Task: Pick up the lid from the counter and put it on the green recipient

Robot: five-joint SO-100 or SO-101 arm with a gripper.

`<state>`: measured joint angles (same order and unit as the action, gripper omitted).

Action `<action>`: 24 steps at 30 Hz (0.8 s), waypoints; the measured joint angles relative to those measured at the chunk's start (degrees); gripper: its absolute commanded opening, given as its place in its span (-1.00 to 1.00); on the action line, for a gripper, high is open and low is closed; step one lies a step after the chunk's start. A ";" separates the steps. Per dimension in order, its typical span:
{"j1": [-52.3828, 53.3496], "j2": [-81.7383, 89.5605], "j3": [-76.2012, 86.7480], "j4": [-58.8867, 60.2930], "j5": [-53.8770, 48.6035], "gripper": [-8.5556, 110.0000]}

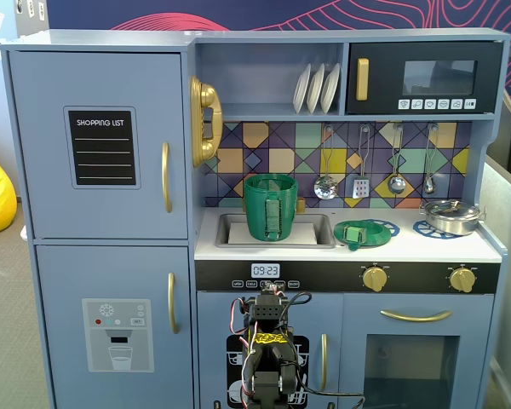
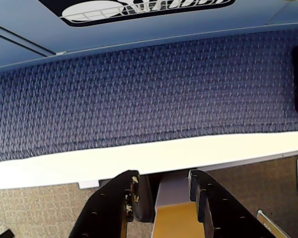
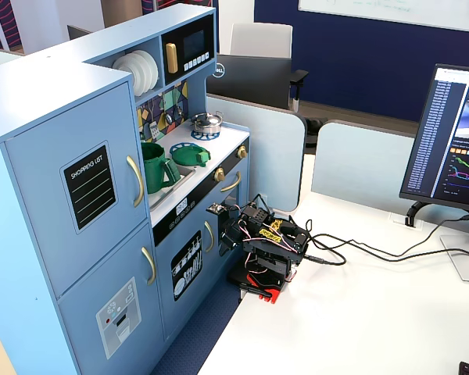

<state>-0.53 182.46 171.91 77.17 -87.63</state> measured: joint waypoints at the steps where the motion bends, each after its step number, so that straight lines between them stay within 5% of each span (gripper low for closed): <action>1: 0.00 0.00 0.00 0.00 0.00 -0.86; 18: 7.56 -0.79 -0.26 -2.20 0.53 -0.86; 24: 15.21 -13.36 -13.01 -25.75 -3.69 -0.58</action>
<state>14.68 169.10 158.91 51.42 -91.32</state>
